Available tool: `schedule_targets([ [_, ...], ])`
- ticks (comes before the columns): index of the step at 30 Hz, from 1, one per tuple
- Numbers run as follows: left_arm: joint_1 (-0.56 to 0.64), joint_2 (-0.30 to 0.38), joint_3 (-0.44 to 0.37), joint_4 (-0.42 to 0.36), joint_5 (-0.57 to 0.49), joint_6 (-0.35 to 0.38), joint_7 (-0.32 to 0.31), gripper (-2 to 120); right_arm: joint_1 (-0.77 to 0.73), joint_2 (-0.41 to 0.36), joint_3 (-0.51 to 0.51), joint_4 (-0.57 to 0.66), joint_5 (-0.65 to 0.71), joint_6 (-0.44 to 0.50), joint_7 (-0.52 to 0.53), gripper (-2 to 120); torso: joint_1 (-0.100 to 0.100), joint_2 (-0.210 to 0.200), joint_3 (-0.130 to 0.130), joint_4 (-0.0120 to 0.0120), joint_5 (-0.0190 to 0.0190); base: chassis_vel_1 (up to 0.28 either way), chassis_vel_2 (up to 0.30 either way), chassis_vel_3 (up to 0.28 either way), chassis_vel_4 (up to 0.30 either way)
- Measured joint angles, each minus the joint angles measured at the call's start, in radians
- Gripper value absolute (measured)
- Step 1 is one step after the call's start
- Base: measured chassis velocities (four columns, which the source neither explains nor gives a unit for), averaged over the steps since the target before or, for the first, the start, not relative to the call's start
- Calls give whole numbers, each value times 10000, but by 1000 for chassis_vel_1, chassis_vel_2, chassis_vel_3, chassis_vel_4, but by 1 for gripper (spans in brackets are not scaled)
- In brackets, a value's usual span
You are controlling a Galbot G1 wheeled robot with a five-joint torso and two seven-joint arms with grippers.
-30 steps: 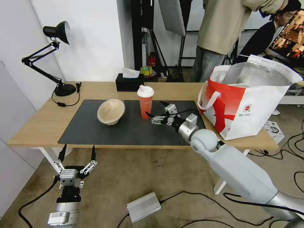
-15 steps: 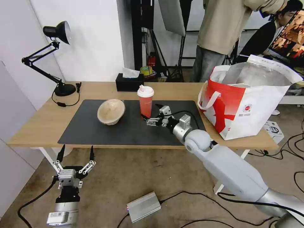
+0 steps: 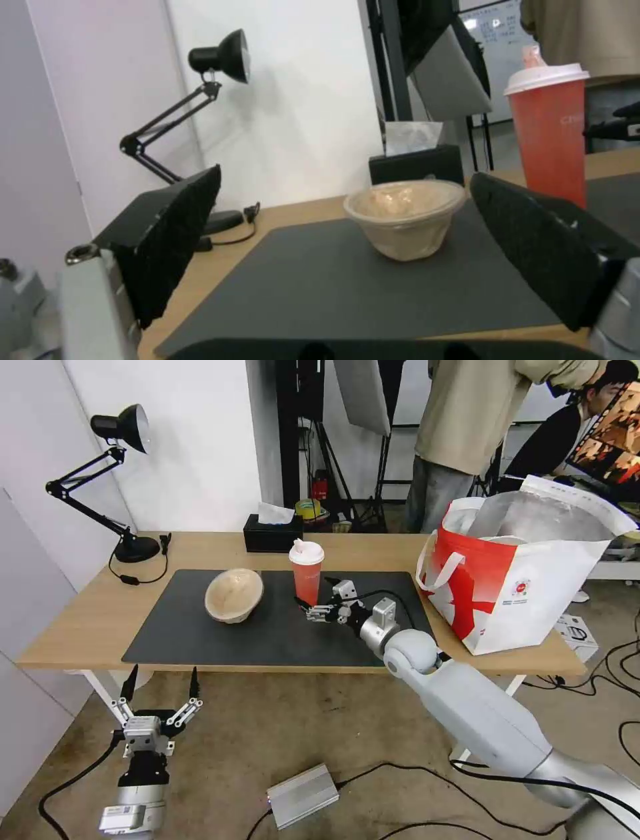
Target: Pick up the trash from the table and place it into the takeout bag.
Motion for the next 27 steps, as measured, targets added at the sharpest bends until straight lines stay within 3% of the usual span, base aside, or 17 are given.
schedule_targets([
  [27, 89, 0, -28, -146, 54, 13, 14, 100, 278, 921, 167, -1749, -357, 343, -176, 100, 0, 1, -1, 0, 0, 0, 0, 0, 0],
])
